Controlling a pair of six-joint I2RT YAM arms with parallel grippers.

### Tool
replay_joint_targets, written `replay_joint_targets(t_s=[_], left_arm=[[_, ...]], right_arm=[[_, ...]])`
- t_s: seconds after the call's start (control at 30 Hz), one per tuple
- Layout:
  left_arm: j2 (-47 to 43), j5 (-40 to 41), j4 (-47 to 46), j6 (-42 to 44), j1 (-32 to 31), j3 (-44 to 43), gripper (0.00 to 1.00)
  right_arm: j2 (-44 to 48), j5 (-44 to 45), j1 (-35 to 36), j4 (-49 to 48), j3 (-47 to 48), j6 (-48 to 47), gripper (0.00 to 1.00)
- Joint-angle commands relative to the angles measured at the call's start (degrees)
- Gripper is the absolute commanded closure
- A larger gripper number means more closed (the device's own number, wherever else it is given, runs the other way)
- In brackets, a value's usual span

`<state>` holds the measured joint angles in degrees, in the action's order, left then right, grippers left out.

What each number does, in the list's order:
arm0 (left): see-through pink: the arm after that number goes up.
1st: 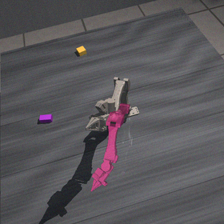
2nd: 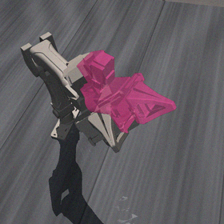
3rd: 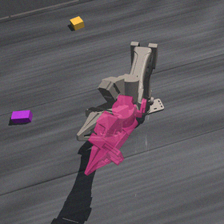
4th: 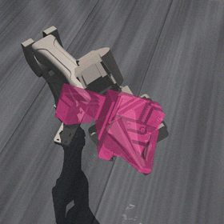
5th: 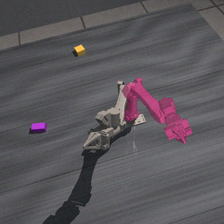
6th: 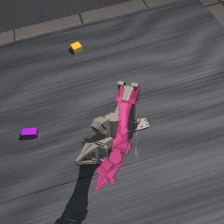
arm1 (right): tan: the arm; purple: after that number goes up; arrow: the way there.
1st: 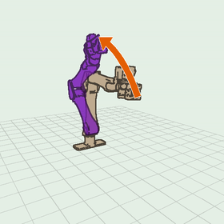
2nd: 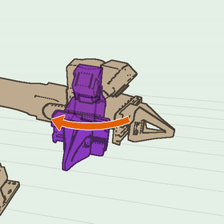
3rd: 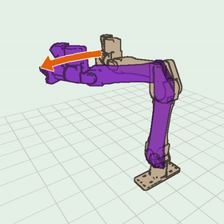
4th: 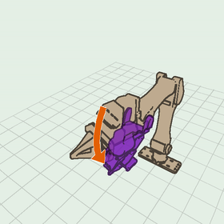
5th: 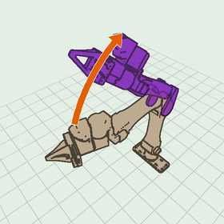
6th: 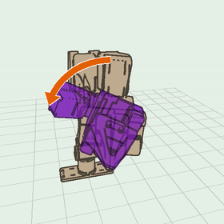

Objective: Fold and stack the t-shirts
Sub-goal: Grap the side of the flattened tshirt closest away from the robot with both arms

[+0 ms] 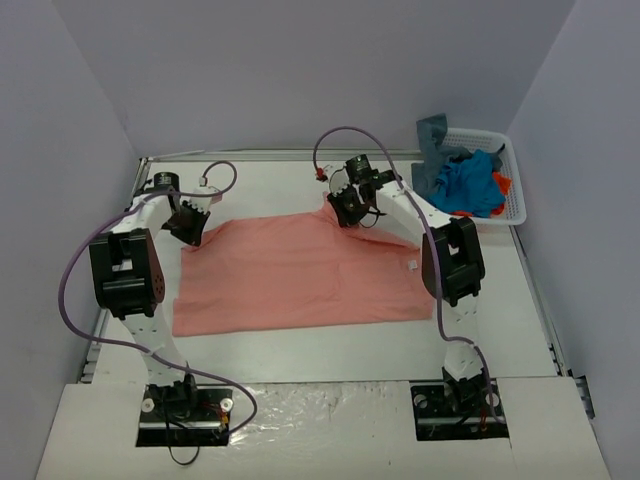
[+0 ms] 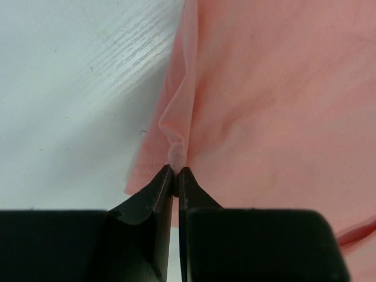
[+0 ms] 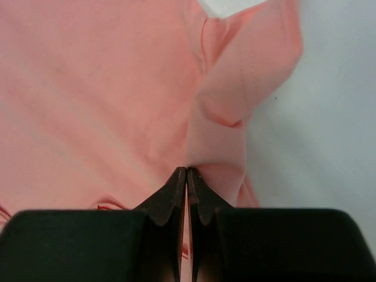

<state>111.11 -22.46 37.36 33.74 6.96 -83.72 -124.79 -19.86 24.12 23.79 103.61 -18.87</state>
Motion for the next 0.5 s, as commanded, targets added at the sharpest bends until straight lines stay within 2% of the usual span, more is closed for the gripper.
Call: replay_joint_targets(t_s=[0.0,0.17,0.2,0.23,0.33,0.47], left_arm=[[-4.0,-0.7,0.3,-0.7,-0.5,-0.3,0.98],[-4.5,-1.1,0.6,-0.4,-0.5,0.1,0.98],[-4.5,-1.2,0.7,-0.4,-0.7,0.3,0.98],[-4.5,-1.1,0.7,-0.3,-0.7,0.2,0.98],[-4.4,-1.1,1.0,-0.2,-1.1,0.1,0.98],[-4.1,-0.9,1.0,-0.1,-1.2,0.2,0.98]], right_arm=[[4.5,0.5,-0.6,0.3,-3.6,-1.5,1.00],[6.9,1.7,0.0,2.3,-9.4,-4.1,1.00],[7.2,1.4,0.0,3.0,-9.8,-4.8,0.84],[7.5,1.4,-0.1,3.7,-10.3,-5.1,0.79],[9.3,-0.4,-0.8,3.7,-11.8,-5.5,0.74],[10.4,-2.3,-1.7,3.8,-10.6,-4.6,0.72]])
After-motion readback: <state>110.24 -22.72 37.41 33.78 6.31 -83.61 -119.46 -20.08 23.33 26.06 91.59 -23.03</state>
